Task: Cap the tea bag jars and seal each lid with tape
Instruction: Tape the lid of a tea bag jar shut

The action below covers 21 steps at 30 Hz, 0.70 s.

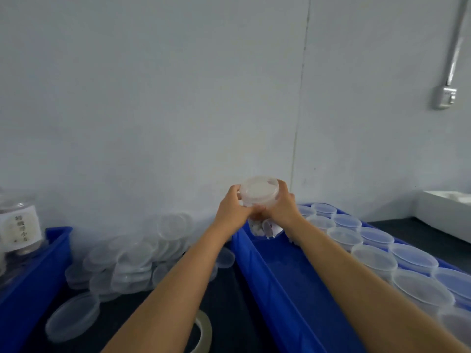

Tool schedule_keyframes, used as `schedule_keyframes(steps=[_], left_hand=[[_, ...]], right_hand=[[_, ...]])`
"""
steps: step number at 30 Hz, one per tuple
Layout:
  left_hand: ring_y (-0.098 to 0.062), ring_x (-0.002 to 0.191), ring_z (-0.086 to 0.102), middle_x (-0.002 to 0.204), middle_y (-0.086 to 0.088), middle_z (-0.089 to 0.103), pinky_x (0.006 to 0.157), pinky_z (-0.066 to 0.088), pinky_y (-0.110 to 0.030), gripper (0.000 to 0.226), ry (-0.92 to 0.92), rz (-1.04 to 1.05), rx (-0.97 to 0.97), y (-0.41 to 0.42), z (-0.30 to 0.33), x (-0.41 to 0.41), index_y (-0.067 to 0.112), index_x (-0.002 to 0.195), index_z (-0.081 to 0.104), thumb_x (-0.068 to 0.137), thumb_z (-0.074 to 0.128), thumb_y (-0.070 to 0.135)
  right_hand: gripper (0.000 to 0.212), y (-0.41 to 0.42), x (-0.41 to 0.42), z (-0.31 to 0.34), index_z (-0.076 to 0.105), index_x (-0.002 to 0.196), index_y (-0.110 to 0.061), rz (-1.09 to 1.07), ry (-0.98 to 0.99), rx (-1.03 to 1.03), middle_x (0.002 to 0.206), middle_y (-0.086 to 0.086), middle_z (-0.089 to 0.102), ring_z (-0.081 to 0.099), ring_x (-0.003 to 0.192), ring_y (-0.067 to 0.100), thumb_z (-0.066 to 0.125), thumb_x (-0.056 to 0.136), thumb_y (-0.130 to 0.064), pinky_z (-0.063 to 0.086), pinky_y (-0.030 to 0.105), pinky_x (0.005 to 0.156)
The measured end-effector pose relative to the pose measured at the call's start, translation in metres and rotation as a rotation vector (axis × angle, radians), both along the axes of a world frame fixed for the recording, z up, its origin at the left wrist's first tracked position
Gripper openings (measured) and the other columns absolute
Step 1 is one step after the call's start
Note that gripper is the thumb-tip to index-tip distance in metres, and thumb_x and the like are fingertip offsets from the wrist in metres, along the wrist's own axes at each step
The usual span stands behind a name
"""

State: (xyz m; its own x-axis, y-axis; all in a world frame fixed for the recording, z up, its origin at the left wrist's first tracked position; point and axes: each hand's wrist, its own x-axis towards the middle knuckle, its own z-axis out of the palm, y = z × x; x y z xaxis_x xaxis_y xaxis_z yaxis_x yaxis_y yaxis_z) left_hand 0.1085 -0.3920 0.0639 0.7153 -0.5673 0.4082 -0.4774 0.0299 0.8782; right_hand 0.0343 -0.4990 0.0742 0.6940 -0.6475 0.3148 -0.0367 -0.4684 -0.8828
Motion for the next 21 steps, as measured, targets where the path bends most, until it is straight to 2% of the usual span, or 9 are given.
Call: schedule_keyframes(steps=[2, 3, 4, 7, 9, 10, 14, 17, 21], left_hand=[[-0.013, 0.104, 0.056, 0.119, 0.003, 0.054, 0.082, 0.05, -0.017, 0.067, -0.021, 0.003, 0.019, -0.018, -0.013, 0.013, 0.014, 0.136, 0.041, 0.081, 0.078, 0.02], [-0.013, 0.102, 0.056, 0.118, 0.004, 0.053, 0.077, 0.047, -0.011, 0.067, -0.045, 0.002, 0.03, -0.025, -0.019, 0.02, 0.014, 0.138, 0.04, 0.083, 0.076, 0.017], [-0.013, 0.102, 0.057, 0.12, 0.003, 0.052, 0.076, 0.047, -0.011, 0.064, -0.08, 0.004, 0.046, -0.031, -0.026, 0.026, 0.015, 0.14, 0.04, 0.085, 0.074, 0.013], [-0.016, 0.105, 0.059, 0.133, -0.008, 0.048, 0.09, 0.049, -0.024, 0.053, -0.215, 0.036, 0.164, -0.043, -0.046, 0.043, 0.012, 0.143, 0.042, 0.093, 0.057, 0.003], [-0.022, 0.113, 0.059, 0.14, -0.012, 0.043, 0.102, 0.046, -0.033, 0.051, -0.257, 0.035, 0.236, -0.047, -0.058, 0.052, 0.01, 0.145, 0.04, 0.096, 0.045, -0.003], [-0.024, 0.117, 0.058, 0.142, -0.013, 0.041, 0.105, 0.043, -0.035, 0.051, -0.27, 0.03, 0.269, -0.049, -0.063, 0.057, 0.01, 0.145, 0.04, 0.096, 0.041, -0.004], [-0.029, 0.132, 0.043, 0.148, -0.013, 0.042, 0.111, 0.032, -0.033, 0.058, -0.388, 0.054, 0.421, -0.054, -0.078, 0.072, 0.011, 0.147, 0.038, 0.092, 0.04, -0.004], [-0.03, 0.127, 0.038, 0.144, -0.005, 0.047, 0.103, 0.028, -0.034, 0.054, -0.565, 0.24, 0.53, -0.06, -0.088, 0.073, 0.019, 0.147, 0.039, 0.095, 0.043, 0.011], [-0.025, 0.127, 0.034, 0.14, -0.001, 0.047, 0.102, 0.027, -0.035, 0.043, -0.54, 0.347, 0.58, -0.065, -0.1, 0.07, 0.024, 0.144, 0.043, 0.102, 0.037, 0.03]], right_hand=[[0.084, -0.012, 0.012, -0.011, 0.04, 0.136, -0.025, -0.027, 0.004, 0.144, 0.129, 0.012, 0.047, 0.054, 0.111, 0.033, 0.061, 0.06, -0.055, 0.049, 0.046, 0.095], [0.086, -0.018, 0.018, -0.017, 0.04, 0.134, -0.025, -0.042, 0.005, 0.175, 0.127, 0.011, 0.048, 0.054, 0.111, 0.033, 0.06, 0.056, -0.057, 0.049, 0.047, 0.094], [0.083, -0.024, 0.024, -0.024, 0.038, 0.134, -0.025, -0.039, 0.017, 0.153, 0.128, 0.011, 0.048, 0.054, 0.11, 0.033, 0.066, 0.059, -0.049, 0.049, 0.047, 0.093], [0.096, -0.043, 0.045, -0.049, 0.032, 0.14, -0.017, -0.022, 0.114, 0.075, 0.136, 0.011, 0.046, 0.054, 0.114, 0.034, 0.087, 0.061, -0.016, 0.05, 0.044, 0.091], [0.091, -0.05, 0.057, -0.064, 0.037, 0.134, -0.016, -0.052, 0.14, 0.138, 0.128, 0.013, 0.051, 0.06, 0.102, 0.032, 0.089, 0.059, -0.017, 0.055, 0.037, 0.07], [0.087, -0.053, 0.062, -0.07, 0.04, 0.13, -0.016, -0.062, 0.14, 0.165, 0.124, 0.013, 0.053, 0.061, 0.098, 0.029, 0.089, 0.058, -0.019, 0.055, 0.034, 0.066], [0.082, -0.066, 0.078, -0.09, 0.048, 0.127, -0.012, -0.011, 0.159, 0.232, 0.12, 0.016, 0.056, 0.06, 0.105, 0.031, 0.088, 0.055, -0.014, 0.054, 0.047, 0.088], [0.081, -0.067, 0.082, -0.097, 0.046, 0.128, -0.012, 0.009, 0.171, 0.276, 0.119, 0.016, 0.057, 0.059, 0.106, 0.032, 0.088, 0.058, -0.01, 0.053, 0.05, 0.09], [0.082, -0.065, 0.086, -0.11, 0.033, 0.133, -0.017, -0.025, 0.183, 0.341, 0.127, 0.012, 0.048, 0.051, 0.112, 0.03, 0.081, 0.067, -0.003, 0.049, 0.05, 0.094]])
